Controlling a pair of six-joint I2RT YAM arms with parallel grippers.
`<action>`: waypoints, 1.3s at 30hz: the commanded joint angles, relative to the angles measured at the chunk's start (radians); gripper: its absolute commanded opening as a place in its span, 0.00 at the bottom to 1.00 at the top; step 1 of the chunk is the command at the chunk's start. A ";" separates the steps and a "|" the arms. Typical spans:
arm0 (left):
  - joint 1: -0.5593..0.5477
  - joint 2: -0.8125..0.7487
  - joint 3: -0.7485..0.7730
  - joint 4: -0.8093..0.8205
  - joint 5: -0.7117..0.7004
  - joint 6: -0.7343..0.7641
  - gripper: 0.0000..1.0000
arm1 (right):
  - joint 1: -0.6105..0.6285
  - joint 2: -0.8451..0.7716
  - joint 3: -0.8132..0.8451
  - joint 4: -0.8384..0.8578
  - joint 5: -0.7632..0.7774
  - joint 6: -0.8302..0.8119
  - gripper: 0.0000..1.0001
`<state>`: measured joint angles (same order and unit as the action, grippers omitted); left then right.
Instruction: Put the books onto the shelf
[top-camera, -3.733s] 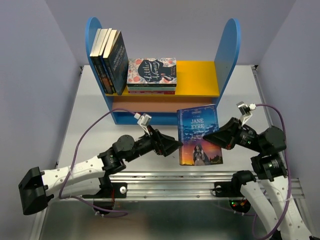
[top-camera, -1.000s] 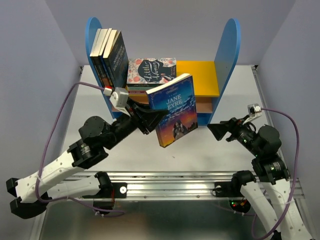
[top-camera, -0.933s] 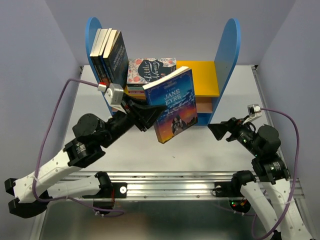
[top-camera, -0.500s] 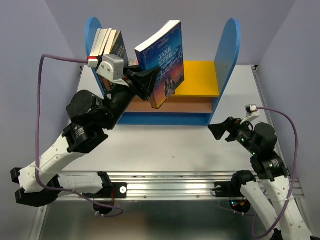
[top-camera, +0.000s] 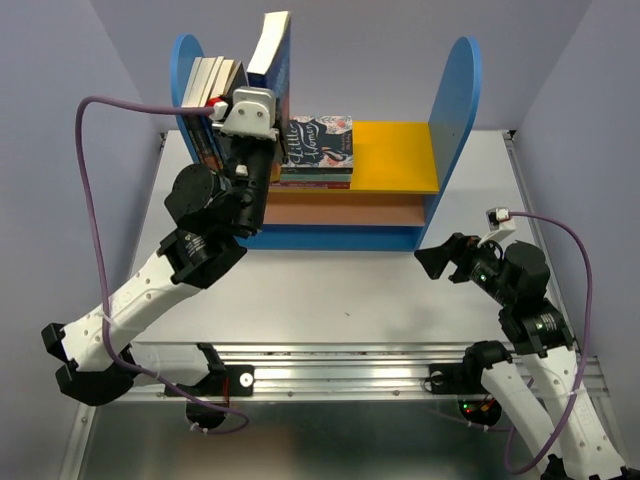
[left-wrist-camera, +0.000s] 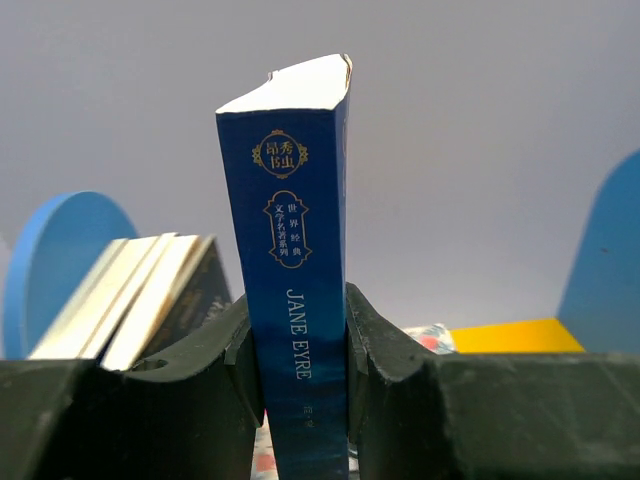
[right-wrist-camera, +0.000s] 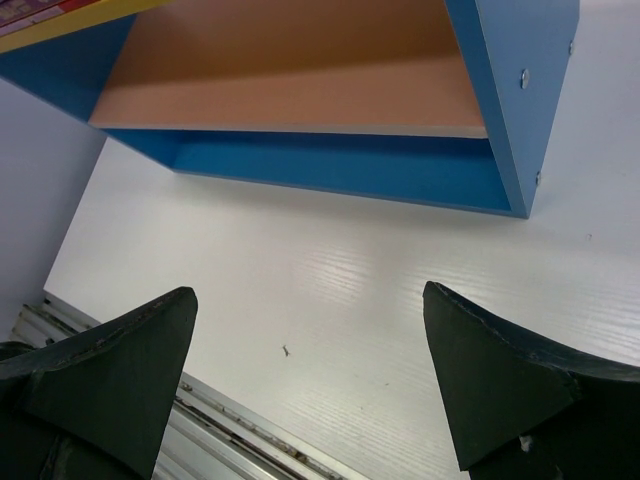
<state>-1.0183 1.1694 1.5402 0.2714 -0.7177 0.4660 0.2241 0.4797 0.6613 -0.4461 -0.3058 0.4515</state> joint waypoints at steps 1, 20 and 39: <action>0.104 -0.069 -0.012 0.275 0.007 0.057 0.00 | 0.001 0.000 0.040 0.014 -0.004 -0.011 1.00; 0.374 -0.060 -0.182 0.307 0.184 -0.024 0.00 | 0.001 -0.009 0.040 -0.006 -0.006 -0.022 1.00; 0.377 -0.109 -0.499 0.753 0.184 0.072 0.00 | 0.001 -0.003 0.032 -0.002 -0.104 -0.047 1.00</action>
<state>-0.6460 1.1309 1.0500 0.7616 -0.5671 0.4870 0.2241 0.4767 0.6727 -0.4652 -0.3706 0.4252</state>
